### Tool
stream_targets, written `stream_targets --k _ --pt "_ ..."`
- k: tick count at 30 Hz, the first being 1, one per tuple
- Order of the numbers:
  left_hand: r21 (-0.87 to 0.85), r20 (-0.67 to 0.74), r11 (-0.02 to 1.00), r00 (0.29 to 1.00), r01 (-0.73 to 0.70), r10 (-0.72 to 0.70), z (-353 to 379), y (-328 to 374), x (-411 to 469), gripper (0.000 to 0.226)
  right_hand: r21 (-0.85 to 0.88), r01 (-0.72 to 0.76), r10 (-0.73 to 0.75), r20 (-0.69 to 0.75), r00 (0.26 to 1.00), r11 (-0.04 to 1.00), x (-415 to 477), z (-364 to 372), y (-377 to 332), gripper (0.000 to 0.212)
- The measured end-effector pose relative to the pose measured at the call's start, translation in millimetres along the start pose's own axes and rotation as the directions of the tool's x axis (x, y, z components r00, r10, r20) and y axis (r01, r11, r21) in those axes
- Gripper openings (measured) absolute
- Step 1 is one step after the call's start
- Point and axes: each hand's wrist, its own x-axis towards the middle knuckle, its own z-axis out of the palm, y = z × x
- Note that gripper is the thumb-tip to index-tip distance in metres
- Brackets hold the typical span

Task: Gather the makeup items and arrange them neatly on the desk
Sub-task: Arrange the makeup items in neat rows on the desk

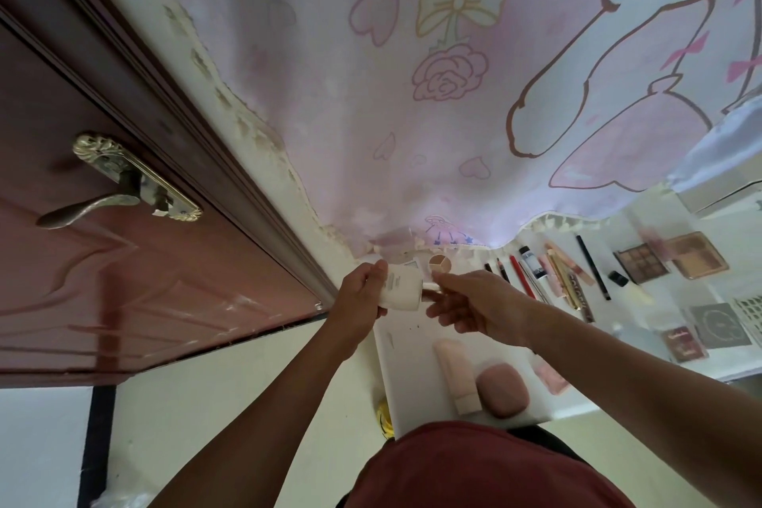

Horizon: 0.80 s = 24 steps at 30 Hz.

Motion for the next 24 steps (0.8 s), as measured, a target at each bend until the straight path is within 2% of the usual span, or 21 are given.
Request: stream_targets --k 2,6,10,13,16,19,22,24 --pt "0.002 0.006 1.0 1.0 0.004 -0.004 0.8 -0.9 -1.5 0.034 0.03 0.093 -0.093 -0.012 0.996 0.995 0.6 -2.1 1.0 0.014" --pt "-0.015 0.009 1.0 1.0 0.018 -0.018 0.7 -0.7 -3.8 0.034 -0.018 0.167 -0.167 -0.031 0.985 0.986 -1.9 -2.8 1.3 0.03" --pt "-0.016 0.01 1.0 1.0 0.015 -0.015 1.2 0.3 -5.2 0.033 0.052 0.052 -0.051 -0.018 0.999 0.997 -4.8 -0.9 1.8 0.039" --pt "-0.008 0.001 1.0 1.0 0.019 -0.019 1.8 0.6 -6.9 0.033 0.04 0.145 -0.144 -0.016 0.989 0.989 -6.2 0.5 6.0 0.027" --pt "-0.051 -0.011 0.998 1.0 0.026 -0.026 1.2 1.3 -8.9 0.033 0.062 0.236 -0.233 -0.049 0.971 0.97 -6.8 1.0 8.8 0.03" --pt "-0.08 -0.018 0.996 0.999 0.04 -0.042 -1.3 1.6 -9.8 0.034 0.089 0.223 -0.221 -0.033 0.975 0.971 -7.4 1.4 9.6 0.03" --pt "-0.083 -0.016 0.995 0.999 0.049 -0.05 -2.4 1.9 -11.5 0.032 0.221 0.175 -0.183 0.012 0.983 0.959 -8.0 3.2 9.1 0.021" --pt "-0.084 -0.011 0.995 0.999 0.048 -0.049 -1.9 2.2 -13.1 0.03 0.251 0.114 -0.118 0.0 0.993 0.961 -7.0 3.9 8.7 0.029"
